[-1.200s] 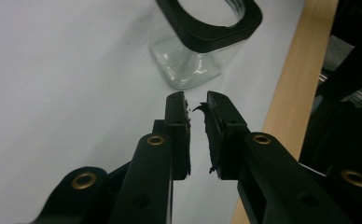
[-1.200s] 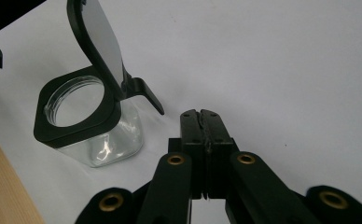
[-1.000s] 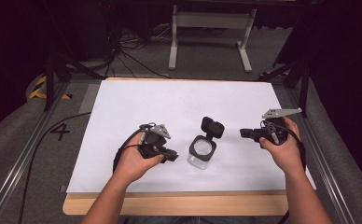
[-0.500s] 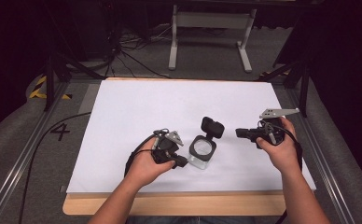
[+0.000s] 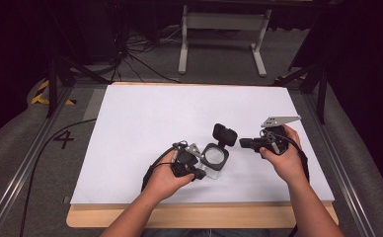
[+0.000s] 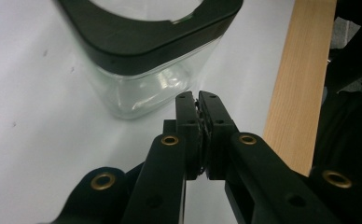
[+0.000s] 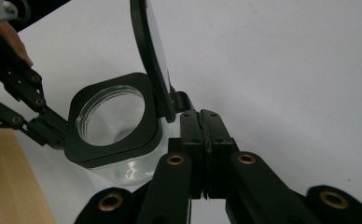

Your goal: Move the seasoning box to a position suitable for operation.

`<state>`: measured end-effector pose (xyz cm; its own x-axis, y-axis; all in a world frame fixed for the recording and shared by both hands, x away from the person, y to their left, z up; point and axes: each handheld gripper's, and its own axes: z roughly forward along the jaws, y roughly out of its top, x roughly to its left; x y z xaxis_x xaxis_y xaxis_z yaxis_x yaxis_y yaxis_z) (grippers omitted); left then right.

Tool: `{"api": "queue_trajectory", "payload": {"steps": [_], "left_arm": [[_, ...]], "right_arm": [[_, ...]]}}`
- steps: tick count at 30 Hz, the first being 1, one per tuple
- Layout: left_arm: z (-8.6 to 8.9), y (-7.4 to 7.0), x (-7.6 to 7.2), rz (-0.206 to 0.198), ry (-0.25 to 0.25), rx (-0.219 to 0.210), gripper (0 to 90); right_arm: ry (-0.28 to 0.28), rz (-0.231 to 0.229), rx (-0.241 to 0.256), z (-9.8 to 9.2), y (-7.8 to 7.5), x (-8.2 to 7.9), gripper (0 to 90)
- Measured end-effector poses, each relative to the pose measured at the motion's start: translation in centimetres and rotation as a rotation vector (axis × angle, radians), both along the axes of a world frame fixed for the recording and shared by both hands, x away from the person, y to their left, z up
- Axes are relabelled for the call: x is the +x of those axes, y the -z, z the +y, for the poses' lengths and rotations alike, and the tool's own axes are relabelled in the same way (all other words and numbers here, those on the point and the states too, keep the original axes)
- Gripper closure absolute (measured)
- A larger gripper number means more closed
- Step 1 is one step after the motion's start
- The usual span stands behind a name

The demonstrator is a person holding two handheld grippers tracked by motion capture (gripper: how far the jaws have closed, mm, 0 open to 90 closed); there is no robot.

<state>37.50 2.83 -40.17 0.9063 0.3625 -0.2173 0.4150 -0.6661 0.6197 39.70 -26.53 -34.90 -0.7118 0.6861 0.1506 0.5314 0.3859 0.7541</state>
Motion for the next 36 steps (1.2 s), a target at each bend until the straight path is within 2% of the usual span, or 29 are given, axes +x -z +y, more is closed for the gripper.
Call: {"api": "queue_trajectory", "payload": {"steps": [1,3,4,5,9,11,16,18,20,23,24,27,29,36], "left_arm": [[0.3,-0.2,0.1,0.003,-0.013,0.006,88.7],[1.0,-0.2,0.5,-0.002,-0.067,-0.019,89.6],[1.3,-0.3,0.6,0.005,-0.084,-0.011,89.7],[1.5,-0.2,0.9,-0.014,-0.099,-0.024,89.7],[1.8,-0.1,1.6,-0.03,-0.123,-0.027,89.9],[1.6,-0.2,1.9,-0.029,-0.132,-0.011,89.8],[0.7,0.0,2.6,-0.074,-0.127,0.023,89.7],[0.7,0.0,2.7,-0.075,-0.129,0.021,89.7],[0.6,0.0,2.8,-0.065,-0.127,0.021,89.8],[0.6,0.0,2.7,-0.053,-0.105,0.044,89.8],[0.5,0.0,2.7,-0.059,-0.107,0.037,89.8],[0.3,0.0,2.4,-0.039,-0.078,0.025,89.8],[0.2,0.0,2.3,-0.054,-0.068,0.044,89.8],[-0.5,-0.2,1.4,-0.037,-0.025,0.057,89.8]], "right_arm": [[-0.007,0.006,-0.004,0.1,0.2,0.0,89.6],[-0.013,0.011,-0.011,0.2,0.3,0.0,89.7],[-0.014,0.014,-0.008,0.3,0.3,-0.1,89.7],[-0.015,0.011,-0.009,0.3,0.3,-0.1,89.7],[-0.014,0.003,-0.009,0.1,0.2,-0.3,89.7],[-0.009,0.004,-0.014,-0.1,0.2,-0.6,89.7],[0.021,0.008,-0.014,-1.2,0.4,-1.2,89.7],[0.029,0.008,-0.013,-1.5,0.4,-1.3,89.7],[0.034,0.008,-0.011,-1.6,0.4,-1.5,89.6],[0.035,0.006,-0.008,-1.7,0.3,-1.6,89.7],[0.033,0.005,-0.006,-1.7,0.3,-1.6,89.6],[0.034,0.007,-0.005,-1.7,0.4,-1.4,89.6],[0.034,0.011,-0.007,-1.7,0.4,-1.4,89.6],[0.03,0.006,-0.004,-1.7,0.3,-1.3,89.6]]}}
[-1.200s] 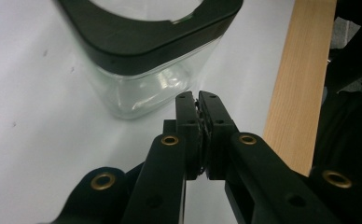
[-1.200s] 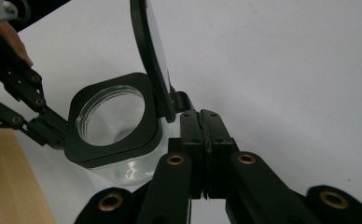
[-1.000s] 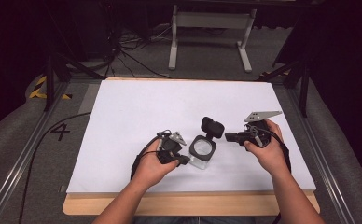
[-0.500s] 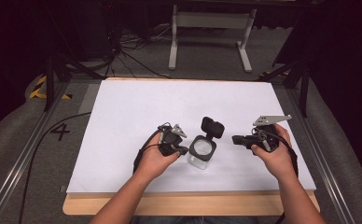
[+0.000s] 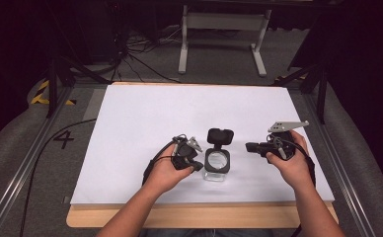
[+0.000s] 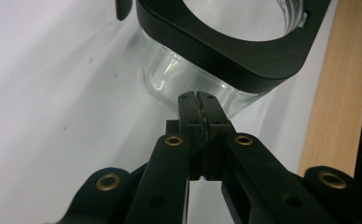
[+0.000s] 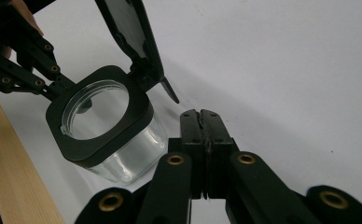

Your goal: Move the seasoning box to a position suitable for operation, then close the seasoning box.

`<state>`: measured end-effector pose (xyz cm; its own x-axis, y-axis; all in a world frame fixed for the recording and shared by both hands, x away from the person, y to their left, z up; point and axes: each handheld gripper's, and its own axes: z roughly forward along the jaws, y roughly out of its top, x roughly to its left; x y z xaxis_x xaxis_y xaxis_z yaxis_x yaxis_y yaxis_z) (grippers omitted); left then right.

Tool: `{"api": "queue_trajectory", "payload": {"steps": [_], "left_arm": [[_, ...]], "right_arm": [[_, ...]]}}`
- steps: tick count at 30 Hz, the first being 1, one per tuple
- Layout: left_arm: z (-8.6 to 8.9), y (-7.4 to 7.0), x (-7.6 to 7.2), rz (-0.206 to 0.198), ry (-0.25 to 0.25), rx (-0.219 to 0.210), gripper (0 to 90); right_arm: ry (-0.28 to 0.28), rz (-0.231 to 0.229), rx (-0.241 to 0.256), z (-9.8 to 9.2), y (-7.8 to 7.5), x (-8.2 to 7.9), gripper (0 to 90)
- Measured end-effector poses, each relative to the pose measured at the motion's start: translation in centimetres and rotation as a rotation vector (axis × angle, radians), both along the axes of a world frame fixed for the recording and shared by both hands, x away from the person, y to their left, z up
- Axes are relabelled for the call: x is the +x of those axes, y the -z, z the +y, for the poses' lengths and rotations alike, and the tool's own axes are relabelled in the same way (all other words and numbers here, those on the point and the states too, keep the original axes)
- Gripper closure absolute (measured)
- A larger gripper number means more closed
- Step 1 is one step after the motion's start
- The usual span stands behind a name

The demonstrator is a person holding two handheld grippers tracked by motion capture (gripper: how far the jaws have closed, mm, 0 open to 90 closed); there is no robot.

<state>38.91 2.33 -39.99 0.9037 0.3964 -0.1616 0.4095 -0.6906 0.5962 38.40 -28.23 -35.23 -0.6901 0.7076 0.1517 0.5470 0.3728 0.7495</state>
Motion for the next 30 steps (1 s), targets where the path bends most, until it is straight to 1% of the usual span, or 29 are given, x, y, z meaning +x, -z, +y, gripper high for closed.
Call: {"api": "queue_trajectory", "payload": {"steps": [1,2,4,5,6,8,10,11,12,15,16,17,19,20,22,24,25,26,27,28,29,30], "left_arm": [[0.0,0.0,0.0,-0.005,0.011,0.006,89.8],[0.0,0.0,-0.1,-0.002,0.012,0.006,89.7],[0.0,0.0,0.0,0.016,0.021,0.01,89.7],[0.0,0.0,-0.1,0.021,0.014,-0.001,89.5],[0.1,-0.1,-0.1,0.03,0.015,-0.002,89.1],[0.3,-0.5,-0.3,0.027,0.02,-0.002,89.1],[0.5,-0.9,-0.7,0.021,0.031,-0.018,89.6],[0.6,-1.2,-1.0,0.025,0.041,-0.023,89.6],[0.6,-1.4,-1.3,0.033,0.043,-0.039,89.7],[0.2,-1.9,-2.1,0.06,0.098,-0.046,89.7],[-0.1,-1.9,-2.4,0.062,0.12,-0.055,89.8],[-0.4,-2.0,-2.8,0.067,0.135,-0.047,89.8],[-0.8,-2.0,-3.1,0.064,0.157,-0.044,89.7],[-1.0,-2.0,-3.2,0.062,0.166,-0.05,89.7],[-1.2,-1.9,-3.2,0.06,0.171,-0.056,89.7],[-1.4,-1.8,-3.2,0.032,0.171,-0.057,89.6],[-1.4,-1.8,-3.1,0.026,0.167,-0.061,89.5],[-1.4,-1.7,-3.0,0.022,0.161,-0.075,89.6],[-1.3,-1.7,-2.7,0.034,0.168,-0.071,89.6],[-1.3,-1.6,-2.7,0.034,0.159,-0.072,89.7],[-1.3,-1.4,-2.7,0.018,0.137,-0.094,89.8],[-1.2,-1.5,-2.5,0.035,0.153,-0.091,89.8]], "right_arm": [[0.0,0.0,0.0,0.0,0.0,0.0,89.6],[0.0,-0.001,0.0,0.0,0.0,0.0,89.6],[0.0,0.0,0.002,-0.1,0.0,0.0,89.6],[0.0,-0.004,0.002,-0.1,0.0,0.0,89.6],[0.001,-0.005,0.004,-0.1,-0.1,0.0,89.6],[0.001,-0.007,0.007,0.0,-0.3,0.2,89.6],[-0.006,-0.018,0.007,0.2,-0.7,0.3,89.7],[-0.012,-0.025,0.009,0.4,-1.0,0.4,89.7],[-0.018,-0.029,0.016,0.6,-1.3,0.5,89.8],[-0.036,-0.043,0.033,1.6,-2.3,1.3,89.8],[-0.04,-0.047,0.035,1.8,-2.6,1.5,89.8],[-0.047,-0.057,0.036,2.1,-2.9,1.8,89.7],[-0.053,-0.068,0.052,2.7,-3.7,2.5,89.8],[-0.055,-0.067,0.057,2.9,-4.0,2.7,89.8],[-0.061,-0.07,0.063,3.5,-4.6,3.3,89.8],[-0.073,-0.072,0.059,4.1,-5.1,3.7,89.8],[-0.08,-0.071,0.053,4.4,-5.4,3.9,89.7],[-0.083,-0.072,0.048,4.7,-5.6,4.0,89.7],[-0.088,-0.072,0.035,5.0,-5.8,4.1,89.7],[-0.095,-0.075,0.025,5.4,-6.0,4.3,89.8],[-0.099,-0.071,0.016,5.7,-6.1,4.5,89.7],[-0.102,-0.067,0.009,6.0,-6.2,4.7,89.7]]}}
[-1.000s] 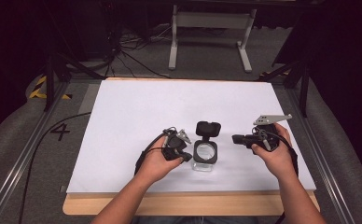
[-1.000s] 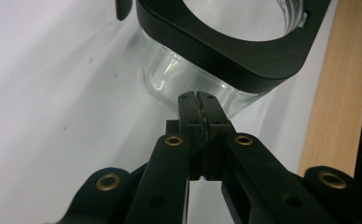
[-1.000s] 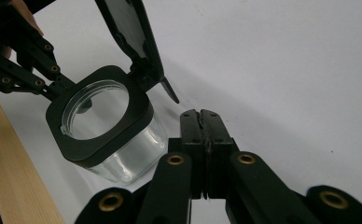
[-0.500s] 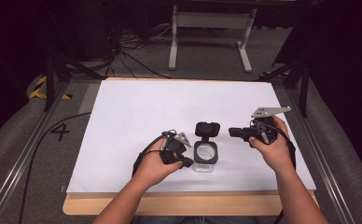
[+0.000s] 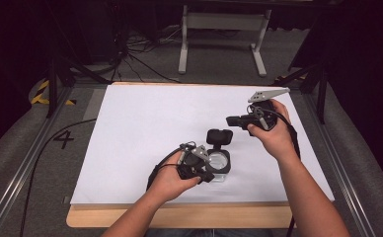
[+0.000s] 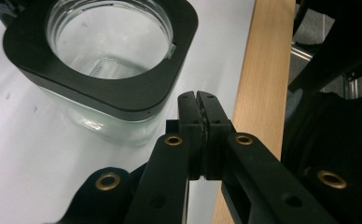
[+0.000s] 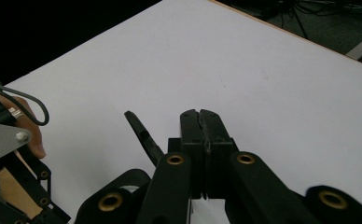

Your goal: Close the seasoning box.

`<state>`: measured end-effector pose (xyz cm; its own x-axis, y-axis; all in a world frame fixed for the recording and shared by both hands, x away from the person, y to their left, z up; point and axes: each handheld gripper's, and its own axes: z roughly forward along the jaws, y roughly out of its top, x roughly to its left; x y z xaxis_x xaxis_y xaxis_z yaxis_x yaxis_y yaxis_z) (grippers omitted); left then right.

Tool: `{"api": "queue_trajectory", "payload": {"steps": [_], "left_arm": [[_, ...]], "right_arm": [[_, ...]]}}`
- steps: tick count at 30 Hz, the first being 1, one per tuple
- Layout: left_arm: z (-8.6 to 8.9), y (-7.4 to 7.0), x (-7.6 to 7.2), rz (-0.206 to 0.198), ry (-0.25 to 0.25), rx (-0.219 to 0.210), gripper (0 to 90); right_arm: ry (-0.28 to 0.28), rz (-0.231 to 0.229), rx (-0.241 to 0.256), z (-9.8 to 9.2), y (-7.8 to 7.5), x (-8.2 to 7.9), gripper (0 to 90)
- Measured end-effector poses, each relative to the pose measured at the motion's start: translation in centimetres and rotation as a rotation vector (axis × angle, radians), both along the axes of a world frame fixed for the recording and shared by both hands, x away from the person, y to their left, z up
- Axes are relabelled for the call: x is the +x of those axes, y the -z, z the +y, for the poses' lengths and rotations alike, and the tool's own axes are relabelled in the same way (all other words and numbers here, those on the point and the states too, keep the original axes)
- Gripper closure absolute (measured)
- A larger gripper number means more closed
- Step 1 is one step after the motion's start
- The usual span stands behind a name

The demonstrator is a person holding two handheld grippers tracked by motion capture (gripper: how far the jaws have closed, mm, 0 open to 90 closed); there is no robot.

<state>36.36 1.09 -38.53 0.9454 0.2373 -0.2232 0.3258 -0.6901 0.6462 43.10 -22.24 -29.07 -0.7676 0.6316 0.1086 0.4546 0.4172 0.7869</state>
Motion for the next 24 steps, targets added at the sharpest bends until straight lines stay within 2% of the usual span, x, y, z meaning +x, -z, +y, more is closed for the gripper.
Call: {"api": "queue_trajectory", "payload": {"steps": [2,3,7,9,11,12,13,14,19,21,22,24], "left_arm": [[0.0,0.0,0.1,0.007,-0.003,0.001,89.8],[-0.1,0.2,0.0,-0.007,-0.03,-0.016,89.8],[-0.1,0.3,0.0,-0.01,-0.033,-0.028,89.8],[-0.1,0.2,0.1,-0.005,-0.015,-0.012,89.8],[-0.1,0.2,0.1,-0.005,-0.016,-0.013,89.8],[-0.3,0.4,0.0,-0.02,-0.032,-0.028,89.8],[-0.2,0.3,0.1,-0.004,-0.012,-0.011,89.8],[-0.2,0.3,0.1,-0.004,-0.012,-0.011,89.8],[-0.3,0.4,0.1,0.002,-0.014,-0.009,89.8],[-0.4,0.6,0.0,-0.011,-0.035,-0.021,89.8],[-0.3,0.4,0.1,0.004,-0.017,-0.007,89.8],[-0.3,0.5,0.2,0.001,-0.014,-0.006,89.8]], "right_arm": [[-0.005,0.003,-0.007,0.2,0.0,0.1,89.7],[-0.02,0.02,-0.009,0.7,0.0,0.3,89.7],[-0.033,0.038,-0.016,1.3,0.1,0.4,89.7],[-0.049,0.053,-0.011,1.5,0.2,0.4,89.7],[-0.047,0.058,-0.025,1.6,0.3,0.4,89.7],[-0.046,0.06,-0.029,1.6,0.3,0.4,89.7],[-0.043,0.061,-0.04,1.6,0.4,0.3,89.9],[-0.043,0.061,-0.04,1.6,0.4,0.3,89.9],[-0.063,0.066,-0.055,1.7,0.5,-0.5,89.9],[-0.077,0.067,-0.061,1.8,0.6,-1.0,89.8],[-0.081,0.066,-0.066,1.9,0.7,-1.3,89.8],[-0.093,0.066,-0.074,2.0,0.9,-1.9,89.8]]}}
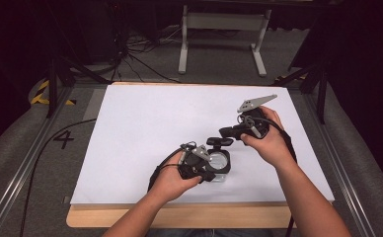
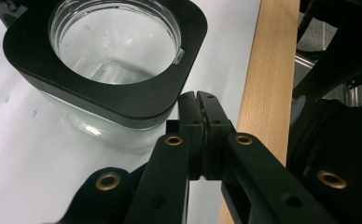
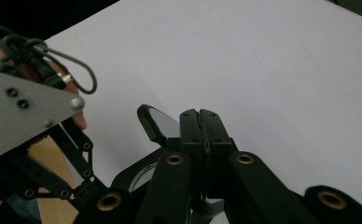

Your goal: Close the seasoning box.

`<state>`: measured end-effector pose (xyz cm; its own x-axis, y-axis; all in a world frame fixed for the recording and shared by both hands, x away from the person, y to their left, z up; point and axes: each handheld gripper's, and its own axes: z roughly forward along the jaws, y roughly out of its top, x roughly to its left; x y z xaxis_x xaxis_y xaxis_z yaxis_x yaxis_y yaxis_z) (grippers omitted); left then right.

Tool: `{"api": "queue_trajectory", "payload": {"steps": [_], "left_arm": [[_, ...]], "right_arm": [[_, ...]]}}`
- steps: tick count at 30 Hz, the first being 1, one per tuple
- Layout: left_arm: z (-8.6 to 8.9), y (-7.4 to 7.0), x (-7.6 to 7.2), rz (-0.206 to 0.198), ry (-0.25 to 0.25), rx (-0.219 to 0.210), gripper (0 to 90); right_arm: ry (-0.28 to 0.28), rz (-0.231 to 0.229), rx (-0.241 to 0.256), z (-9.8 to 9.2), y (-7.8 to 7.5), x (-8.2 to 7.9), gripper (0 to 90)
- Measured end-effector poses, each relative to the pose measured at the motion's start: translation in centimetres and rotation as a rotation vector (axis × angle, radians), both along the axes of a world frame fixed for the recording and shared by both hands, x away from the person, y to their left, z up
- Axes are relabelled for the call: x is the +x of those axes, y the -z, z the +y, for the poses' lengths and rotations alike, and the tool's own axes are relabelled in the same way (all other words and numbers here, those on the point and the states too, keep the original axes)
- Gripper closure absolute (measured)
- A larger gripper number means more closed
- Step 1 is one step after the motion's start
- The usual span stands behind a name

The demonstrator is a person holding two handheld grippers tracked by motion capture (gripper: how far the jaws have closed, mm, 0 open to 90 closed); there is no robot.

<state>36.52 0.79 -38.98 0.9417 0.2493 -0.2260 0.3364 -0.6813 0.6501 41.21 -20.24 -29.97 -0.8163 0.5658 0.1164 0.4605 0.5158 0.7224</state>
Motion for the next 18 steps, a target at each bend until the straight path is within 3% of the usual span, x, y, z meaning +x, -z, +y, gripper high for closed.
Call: {"api": "queue_trajectory", "payload": {"steps": [18], "left_arm": [[-0.1,0.2,-0.1,-0.014,-0.02,-0.012,89.8]], "right_arm": [[-0.07,0.036,-0.059,0.9,3.0,-3.4,89.5]]}}
